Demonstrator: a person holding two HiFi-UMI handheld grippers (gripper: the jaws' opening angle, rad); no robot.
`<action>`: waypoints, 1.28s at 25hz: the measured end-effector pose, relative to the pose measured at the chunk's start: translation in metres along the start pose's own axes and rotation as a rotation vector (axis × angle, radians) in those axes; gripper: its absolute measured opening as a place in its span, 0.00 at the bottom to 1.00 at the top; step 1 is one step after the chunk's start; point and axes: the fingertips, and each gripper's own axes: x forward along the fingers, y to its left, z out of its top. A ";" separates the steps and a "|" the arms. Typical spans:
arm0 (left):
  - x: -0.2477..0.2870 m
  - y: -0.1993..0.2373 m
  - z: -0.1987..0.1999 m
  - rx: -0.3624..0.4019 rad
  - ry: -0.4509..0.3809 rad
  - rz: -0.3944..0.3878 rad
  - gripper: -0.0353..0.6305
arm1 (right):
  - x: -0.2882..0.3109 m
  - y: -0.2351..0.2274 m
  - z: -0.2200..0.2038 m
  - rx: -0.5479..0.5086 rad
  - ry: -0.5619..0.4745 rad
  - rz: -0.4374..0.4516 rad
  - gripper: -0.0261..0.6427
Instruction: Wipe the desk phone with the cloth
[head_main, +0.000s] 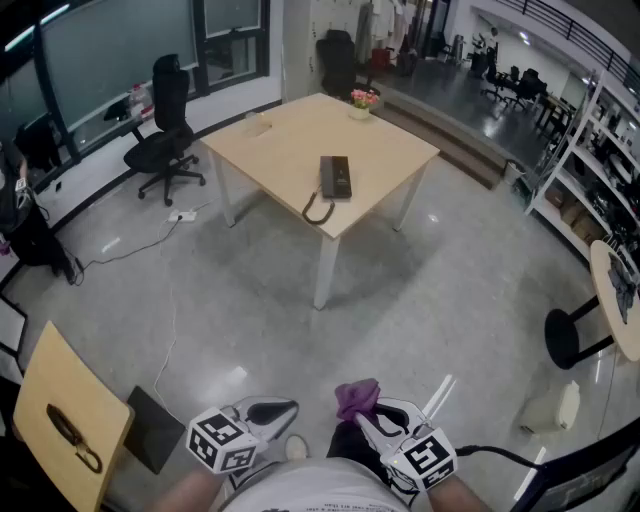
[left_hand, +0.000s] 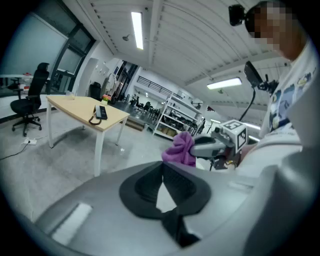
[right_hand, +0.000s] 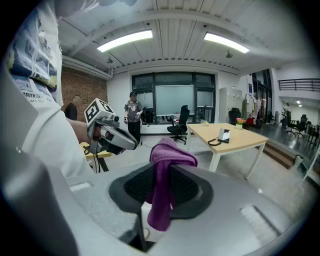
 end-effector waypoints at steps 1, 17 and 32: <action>0.000 0.001 0.000 -0.003 0.001 0.002 0.06 | 0.001 0.000 0.000 0.000 0.000 0.001 0.17; 0.032 0.021 0.021 -0.019 0.027 0.020 0.06 | 0.014 -0.045 0.001 0.041 -0.004 0.023 0.17; 0.128 0.062 0.117 -0.035 0.014 0.112 0.06 | 0.043 -0.186 0.030 0.003 -0.025 0.142 0.17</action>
